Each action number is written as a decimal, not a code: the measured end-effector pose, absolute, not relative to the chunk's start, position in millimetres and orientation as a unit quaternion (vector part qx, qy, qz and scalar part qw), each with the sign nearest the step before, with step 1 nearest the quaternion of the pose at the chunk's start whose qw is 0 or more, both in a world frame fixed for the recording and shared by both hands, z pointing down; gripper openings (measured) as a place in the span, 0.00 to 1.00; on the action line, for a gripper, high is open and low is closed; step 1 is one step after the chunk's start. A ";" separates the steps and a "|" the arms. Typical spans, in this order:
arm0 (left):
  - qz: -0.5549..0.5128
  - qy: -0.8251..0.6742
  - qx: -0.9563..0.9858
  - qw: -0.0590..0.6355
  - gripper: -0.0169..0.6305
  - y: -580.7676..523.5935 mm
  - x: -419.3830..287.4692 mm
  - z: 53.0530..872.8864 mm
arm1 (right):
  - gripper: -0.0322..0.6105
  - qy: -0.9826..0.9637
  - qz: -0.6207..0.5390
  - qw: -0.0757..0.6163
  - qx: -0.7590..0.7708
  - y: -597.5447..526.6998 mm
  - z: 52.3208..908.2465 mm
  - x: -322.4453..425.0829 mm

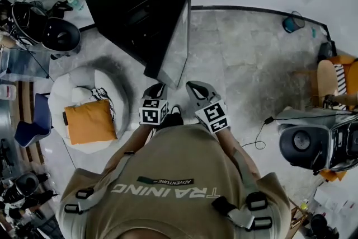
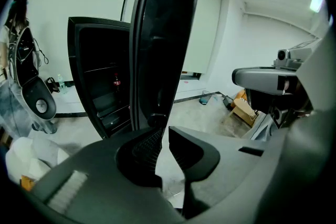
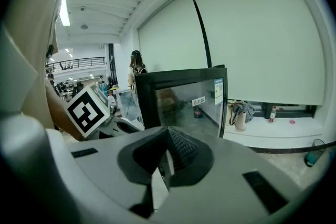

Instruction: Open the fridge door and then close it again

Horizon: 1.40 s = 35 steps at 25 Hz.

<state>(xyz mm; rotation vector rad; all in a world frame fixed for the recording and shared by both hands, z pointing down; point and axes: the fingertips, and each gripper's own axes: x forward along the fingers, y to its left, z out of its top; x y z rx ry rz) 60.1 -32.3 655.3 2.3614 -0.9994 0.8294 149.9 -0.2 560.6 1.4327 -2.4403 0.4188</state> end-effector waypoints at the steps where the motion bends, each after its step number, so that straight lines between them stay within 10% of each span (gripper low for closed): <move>1: 0.300 -0.367 0.852 0.223 0.07 -30.4 62.5 655.5 | 0.04 -0.849 0.142 0.138 0.489 -0.9 560.0 152.8; 35: 0.258 -0.473 0.795 0.279 0.03 35.5 252.0 650.7 | 0.04 -0.929 0.107 0.139 0.327 17.4 568.1 316.9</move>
